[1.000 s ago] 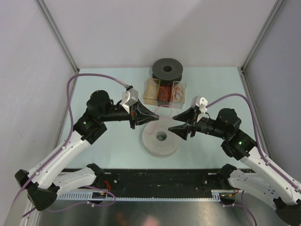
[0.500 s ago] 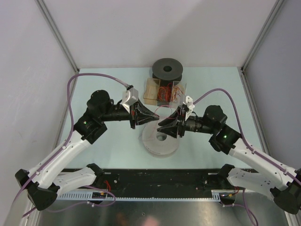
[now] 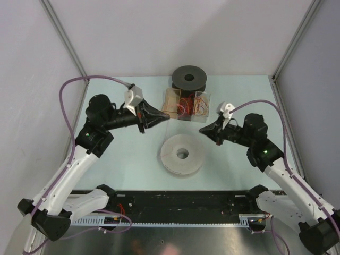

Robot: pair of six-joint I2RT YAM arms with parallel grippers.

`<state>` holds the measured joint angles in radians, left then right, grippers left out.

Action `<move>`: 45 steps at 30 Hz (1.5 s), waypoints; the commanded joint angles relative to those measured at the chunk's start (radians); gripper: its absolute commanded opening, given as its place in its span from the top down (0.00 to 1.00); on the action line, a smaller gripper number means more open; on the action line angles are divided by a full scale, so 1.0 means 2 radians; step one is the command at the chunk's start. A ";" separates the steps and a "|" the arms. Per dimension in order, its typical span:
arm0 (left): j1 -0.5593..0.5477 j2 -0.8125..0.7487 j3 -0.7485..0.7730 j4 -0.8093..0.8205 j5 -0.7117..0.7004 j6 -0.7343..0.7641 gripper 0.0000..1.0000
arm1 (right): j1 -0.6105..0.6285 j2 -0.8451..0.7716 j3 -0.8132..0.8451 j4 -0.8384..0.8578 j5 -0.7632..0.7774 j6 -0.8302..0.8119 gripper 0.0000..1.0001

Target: Wrap the cables

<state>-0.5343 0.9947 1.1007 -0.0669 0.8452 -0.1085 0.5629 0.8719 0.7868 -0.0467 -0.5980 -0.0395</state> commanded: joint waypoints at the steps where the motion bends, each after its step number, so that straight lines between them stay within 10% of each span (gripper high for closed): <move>1: 0.056 -0.002 0.028 0.021 0.023 -0.011 1.00 | -0.101 -0.029 -0.003 -0.065 0.031 -0.097 1.00; 12: 0.241 -0.004 0.007 0.010 0.056 -0.004 1.00 | -0.339 -0.008 0.012 -0.004 0.003 -0.152 1.00; 22: 0.312 0.052 0.015 -0.110 -0.219 0.239 1.00 | -0.341 0.033 0.088 0.139 0.020 -0.055 1.00; 28: 0.331 0.104 0.057 -0.118 -0.229 0.237 1.00 | -0.307 0.039 0.109 0.204 0.002 0.012 1.00; 45: -0.124 0.302 0.506 -0.094 -0.150 0.101 1.00 | -0.283 -0.012 0.217 0.230 0.205 0.007 1.00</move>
<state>-0.6468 1.5093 1.9549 -0.2951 0.5060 0.1699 0.0280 0.9070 1.1454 0.3679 -0.3168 0.0071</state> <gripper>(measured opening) 0.005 0.010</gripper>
